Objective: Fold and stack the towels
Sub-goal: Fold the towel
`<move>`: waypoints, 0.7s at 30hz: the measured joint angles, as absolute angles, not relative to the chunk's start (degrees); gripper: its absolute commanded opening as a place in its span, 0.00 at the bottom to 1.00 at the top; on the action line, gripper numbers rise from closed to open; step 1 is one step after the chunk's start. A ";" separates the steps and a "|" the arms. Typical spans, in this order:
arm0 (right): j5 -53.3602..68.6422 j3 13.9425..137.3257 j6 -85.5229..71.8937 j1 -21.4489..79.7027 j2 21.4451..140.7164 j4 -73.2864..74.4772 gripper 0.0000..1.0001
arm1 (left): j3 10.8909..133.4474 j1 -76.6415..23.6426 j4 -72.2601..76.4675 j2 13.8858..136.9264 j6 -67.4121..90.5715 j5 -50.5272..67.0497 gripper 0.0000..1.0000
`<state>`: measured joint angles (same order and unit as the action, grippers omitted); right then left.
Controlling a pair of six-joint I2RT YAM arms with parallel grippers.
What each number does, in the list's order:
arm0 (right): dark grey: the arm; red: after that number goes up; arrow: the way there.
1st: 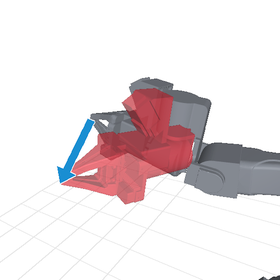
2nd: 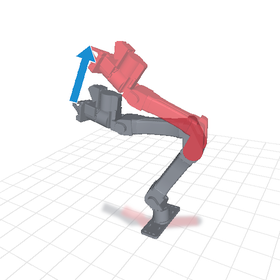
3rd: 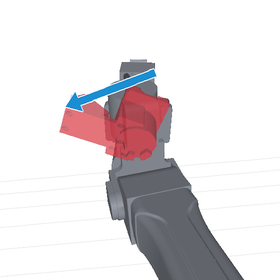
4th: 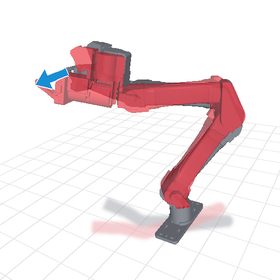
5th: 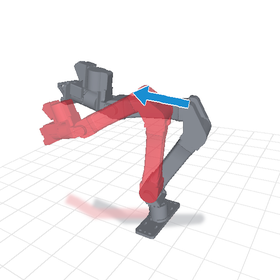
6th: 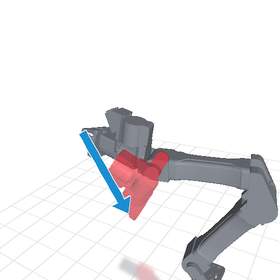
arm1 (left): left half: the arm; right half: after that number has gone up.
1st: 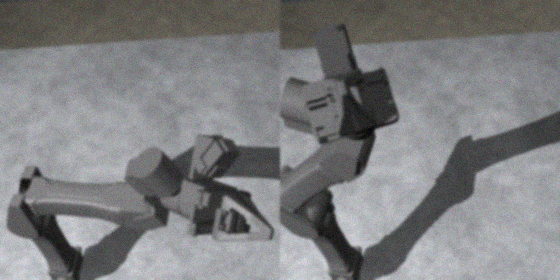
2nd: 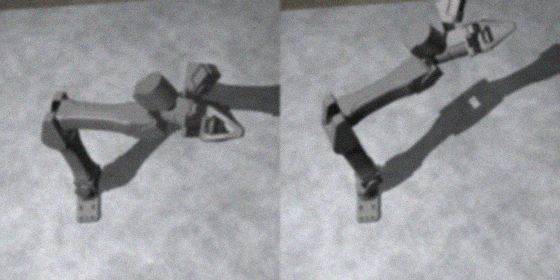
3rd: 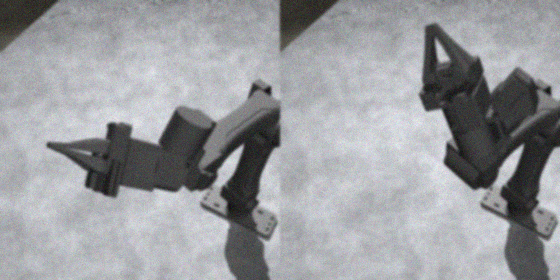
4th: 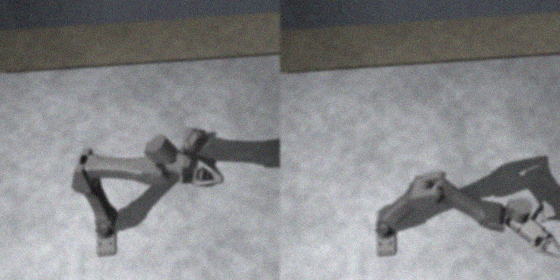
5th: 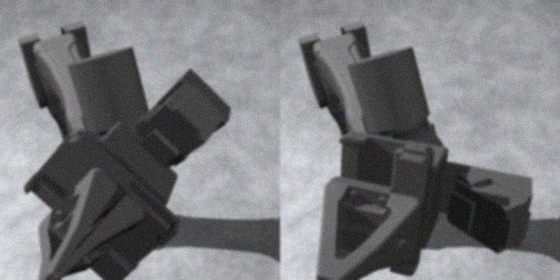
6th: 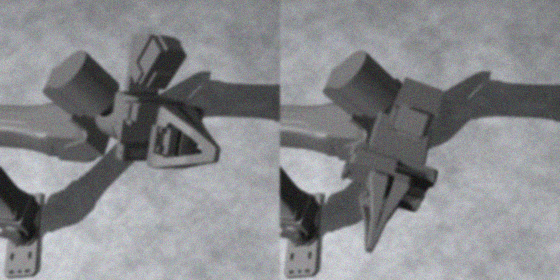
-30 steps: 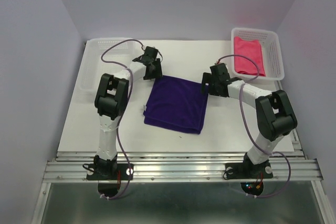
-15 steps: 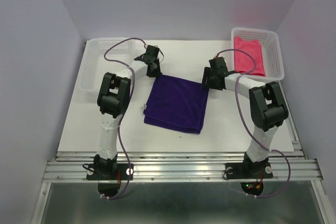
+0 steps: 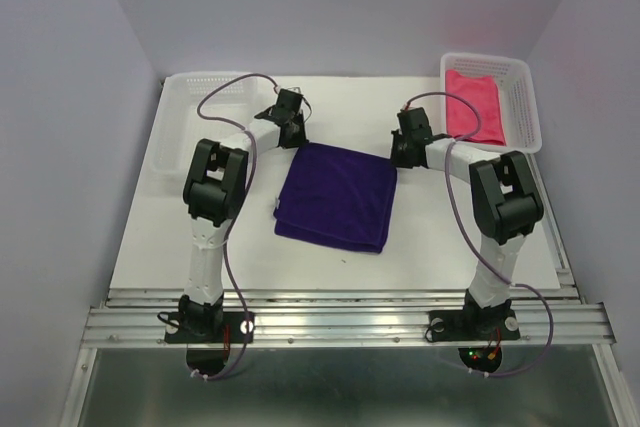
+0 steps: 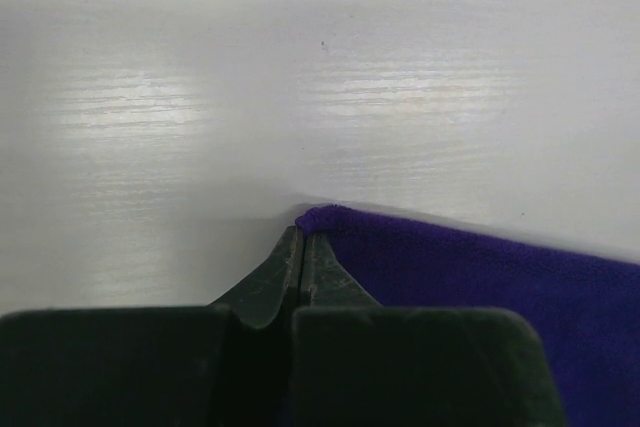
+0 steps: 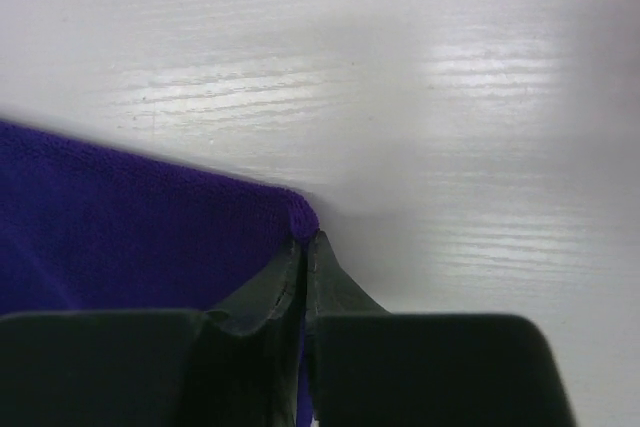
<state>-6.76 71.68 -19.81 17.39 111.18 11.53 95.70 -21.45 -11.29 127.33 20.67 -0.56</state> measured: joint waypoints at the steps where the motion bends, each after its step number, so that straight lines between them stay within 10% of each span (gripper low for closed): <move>1: -6.44 71.99 -18.94 17.34 111.24 11.55 0.01 | 94.94 -21.43 -10.44 126.96 20.73 -0.58 0.00; 21: 6.37 62.26 -9.17 17.23 95.77 6.44 0.01 | 74.72 -21.34 -0.71 109.67 24.47 0.86 0.00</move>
<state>6.37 62.26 -9.17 17.23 95.77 6.44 74.72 -21.34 -0.71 109.67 24.47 0.86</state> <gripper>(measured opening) 0.036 0.025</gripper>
